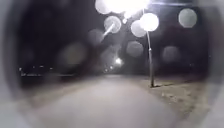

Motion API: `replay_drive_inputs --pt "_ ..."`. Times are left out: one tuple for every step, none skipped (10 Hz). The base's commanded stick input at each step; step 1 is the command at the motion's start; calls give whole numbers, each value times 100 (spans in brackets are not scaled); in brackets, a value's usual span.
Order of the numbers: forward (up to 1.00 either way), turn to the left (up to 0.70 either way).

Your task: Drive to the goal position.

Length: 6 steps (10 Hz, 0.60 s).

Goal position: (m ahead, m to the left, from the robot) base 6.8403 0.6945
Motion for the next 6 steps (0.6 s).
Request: replay_drive_inputs --pt "70 -1" --pt "70 0" --pt "70 0" --pt "70 0" --pt "70 0" --pt "70 0"
